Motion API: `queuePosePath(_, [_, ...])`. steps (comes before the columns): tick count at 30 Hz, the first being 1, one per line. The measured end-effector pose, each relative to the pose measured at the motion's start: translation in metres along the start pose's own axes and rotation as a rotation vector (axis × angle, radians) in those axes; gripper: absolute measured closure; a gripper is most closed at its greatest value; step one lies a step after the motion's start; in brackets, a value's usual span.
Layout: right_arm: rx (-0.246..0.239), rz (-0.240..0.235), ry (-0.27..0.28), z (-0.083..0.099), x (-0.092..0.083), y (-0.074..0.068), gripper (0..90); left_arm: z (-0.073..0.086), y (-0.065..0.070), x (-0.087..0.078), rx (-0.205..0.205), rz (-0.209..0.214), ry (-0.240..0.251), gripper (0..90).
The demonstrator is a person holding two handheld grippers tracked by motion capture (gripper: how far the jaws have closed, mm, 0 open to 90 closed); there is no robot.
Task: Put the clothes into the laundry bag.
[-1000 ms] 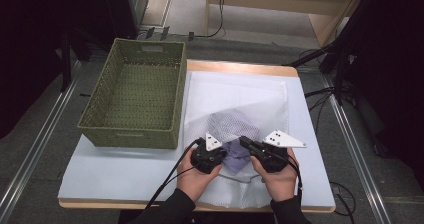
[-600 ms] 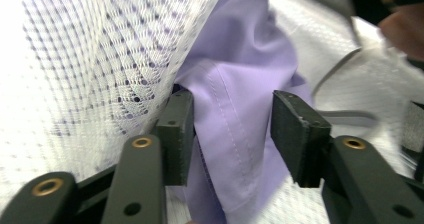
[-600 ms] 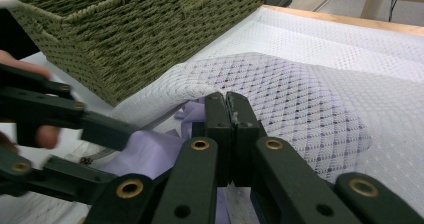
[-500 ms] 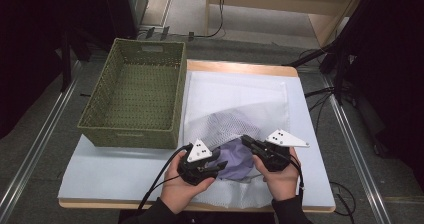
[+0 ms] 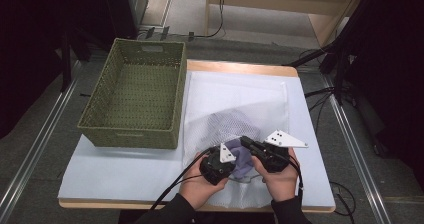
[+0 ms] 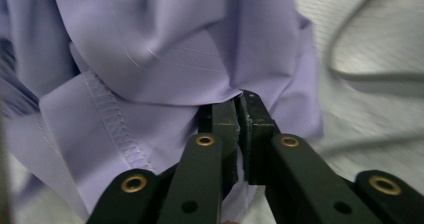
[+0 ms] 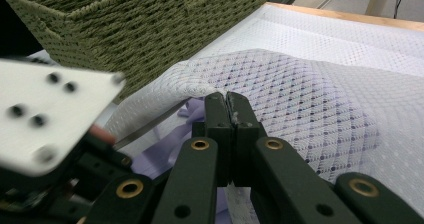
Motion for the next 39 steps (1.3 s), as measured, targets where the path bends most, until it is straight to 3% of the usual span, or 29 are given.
queuePosePath(2, [0.001, 0.001, 0.001, 0.000, 0.000, 0.000, 90.0, -0.004, -0.009, 0.002, -0.012, -0.053, 0.012, 88.8])
queuePosePath(3, [-0.002, 0.002, 0.000, 0.000, 0.000, 0.000, 90.0, -0.006, -0.013, 0.003, 0.004, -0.104, 0.016, 88.9])
queuePosePath(5, [0.000, 0.005, -0.002, 0.000, 0.000, 0.000, 90.0, -0.009, -0.015, 0.006, 0.013, -0.151, 0.032, 88.5])
queuePosePath(6, [-0.001, 0.007, -0.003, 0.001, 0.000, 0.000, 90.0, -0.010, -0.015, 0.006, 0.011, -0.155, 0.036, 86.6])
queuePosePath(10, [0.004, 0.008, -0.010, 0.002, 0.000, 0.001, 90.0, -0.008, -0.009, 0.000, -0.005, -0.088, 0.090, 75.9])
queuePosePath(15, [0.010, 0.012, -0.005, 0.001, -0.001, 0.004, 90.0, -0.005, -0.002, -0.023, -0.021, 0.018, 0.168, 64.8])
queuePosePath(19, [0.009, 0.014, -0.004, 0.001, -0.001, 0.004, 90.0, -0.004, 0.006, -0.045, 0.014, 0.034, 0.194, 56.5])
queuePosePath(23, [0.013, 0.017, -0.007, 0.001, -0.001, 0.004, 90.0, -0.003, 0.011, -0.060, -0.011, 0.074, 0.225, 56.2])
queuePosePath(25, [0.013, 0.016, -0.008, 0.002, 0.000, 0.004, 90.0, -0.002, 0.016, -0.055, -0.001, 0.104, 0.205, 59.2])
queuePosePath(27, [0.012, 0.016, -0.007, 0.001, 0.000, 0.003, 90.0, 0.001, 0.019, -0.042, 0.010, 0.088, 0.144, 63.4])
queuePosePath(29, [0.006, 0.014, -0.006, 0.001, -0.001, 0.003, 90.0, 0.001, 0.015, -0.027, -0.017, 0.088, 0.115, 65.1])
queuePosePath(31, [0.006, 0.014, -0.005, 0.001, -0.001, 0.002, 90.0, 0.000, 0.010, -0.013, -0.052, 0.066, 0.089, 67.5])
queuePosePath(32, [0.006, 0.014, -0.005, 0.001, -0.001, 0.002, 90.0, -0.001, 0.007, -0.003, -0.070, 0.035, 0.068, 68.1])
queuePosePath(35, [0.005, 0.013, -0.012, 0.002, 0.000, 0.002, 90.0, -0.009, 0.006, 0.015, -0.042, -0.040, 0.056, 73.4])
queuePosePath(39, [0.009, 0.018, -0.011, 0.004, 0.000, 0.005, 90.0, -0.018, -0.006, 0.022, -0.055, -0.090, 0.082, 86.3])
Point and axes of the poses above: each handheld gripper's, and its own axes: x roughly forward along the jaws, z roughly out of its underside, y roughly to its right, the point moved 3 cm from there along x, roughly forward along the jaws, and after that the axes turned 13 degrees about z, right-handed, at the moved point
